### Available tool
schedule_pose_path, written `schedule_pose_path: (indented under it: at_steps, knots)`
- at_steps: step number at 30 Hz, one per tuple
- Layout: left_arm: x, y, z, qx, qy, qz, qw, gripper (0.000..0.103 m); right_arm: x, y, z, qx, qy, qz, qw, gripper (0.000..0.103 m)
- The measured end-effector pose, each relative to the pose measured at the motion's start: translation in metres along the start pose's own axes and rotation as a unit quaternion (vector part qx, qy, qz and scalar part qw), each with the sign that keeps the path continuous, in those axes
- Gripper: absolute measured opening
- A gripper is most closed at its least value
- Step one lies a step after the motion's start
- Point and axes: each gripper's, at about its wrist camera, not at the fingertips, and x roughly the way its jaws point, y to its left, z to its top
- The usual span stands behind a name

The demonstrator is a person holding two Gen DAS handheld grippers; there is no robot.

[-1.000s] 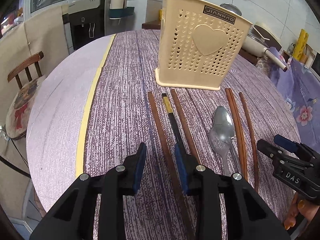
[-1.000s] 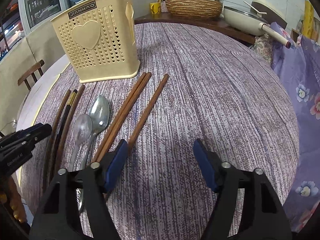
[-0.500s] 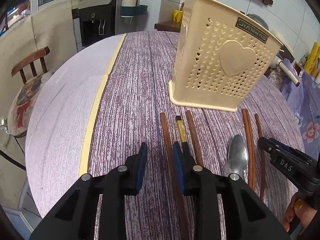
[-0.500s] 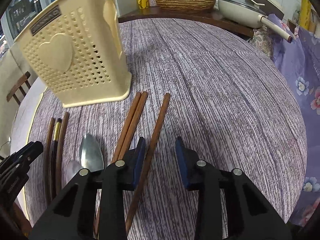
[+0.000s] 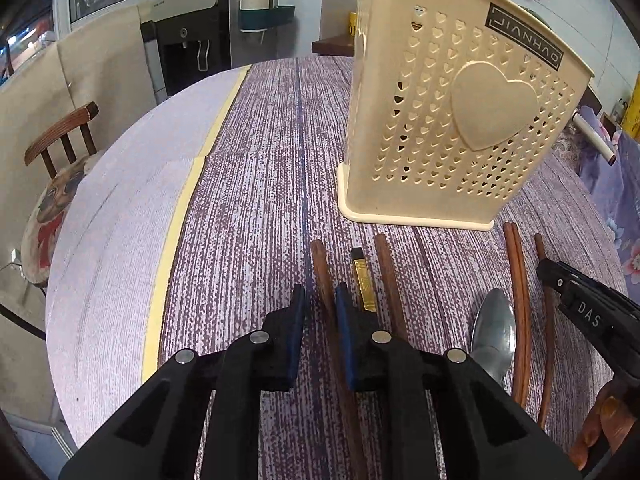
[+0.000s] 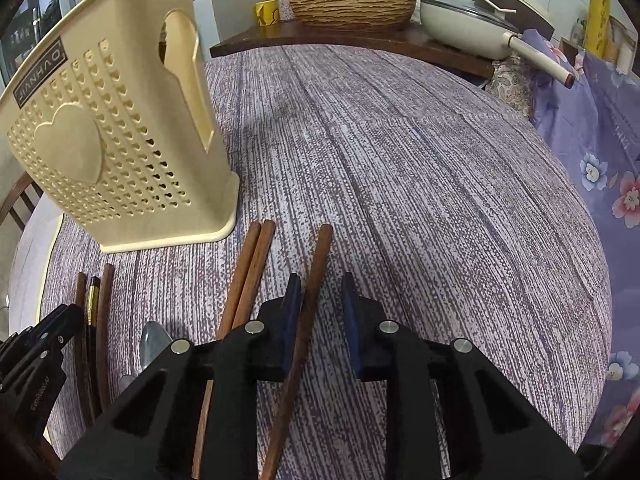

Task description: Organize utensils

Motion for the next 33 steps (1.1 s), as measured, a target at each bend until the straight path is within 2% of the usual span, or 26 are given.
schedule_pose_path:
  at_steps: [3, 5, 8, 10, 13, 22, 26, 30, 33]
  knots:
    - [-0.002, 0.004, -0.001, -0.010, 0.000, -0.007, 0.9999, 0.016, -0.006, -0.001, 0.000, 0.013, -0.011, 0.019, 1.000, 0.022]
    - [-0.003, 0.008, -0.001, -0.016, -0.005, -0.013, 0.9998, 0.016, -0.011, -0.001, 0.000, 0.008, -0.022, 0.008, 1.000, 0.022]
    - [-0.002, 0.010, -0.002, -0.018, -0.006, -0.010, 0.9998, 0.016, -0.004, -0.004, -0.002, 0.017, 0.000, 0.020, 1.000, 0.022]
    - [-0.003, 0.011, -0.004, -0.020, -0.006, -0.010, 0.9997, 0.016, -0.006, -0.002, -0.004, 0.011, -0.002, 0.010, 1.000, 0.023]
    - [-0.004, 0.010, -0.006, -0.019, -0.006, -0.012, 0.9997, 0.017, -0.008, 0.001, -0.008, 0.008, -0.001, 0.022, 1.000, 0.024]
    - [0.001, -0.007, -0.001, 0.010, -0.004, 0.012, 0.9999, 0.016, -0.001, 0.014, -0.003, -0.009, -0.013, -0.001, 1.000, 0.024]
    - [0.004, -0.009, 0.005, 0.014, 0.003, 0.019, 0.9997, 0.010, 0.004, 0.017, 0.003, -0.014, -0.011, -0.002, 1.000, 0.019]
    - [0.007, -0.006, 0.011, 0.003, 0.013, 0.011, 0.9999, 0.009, 0.007, 0.019, 0.008, -0.018, -0.007, 0.002, 1.000, 0.010]
    - [0.008, -0.006, 0.013, 0.009, 0.013, 0.014, 0.9998, 0.009, 0.007, 0.019, 0.009, -0.022, -0.007, 0.005, 1.000, 0.010]
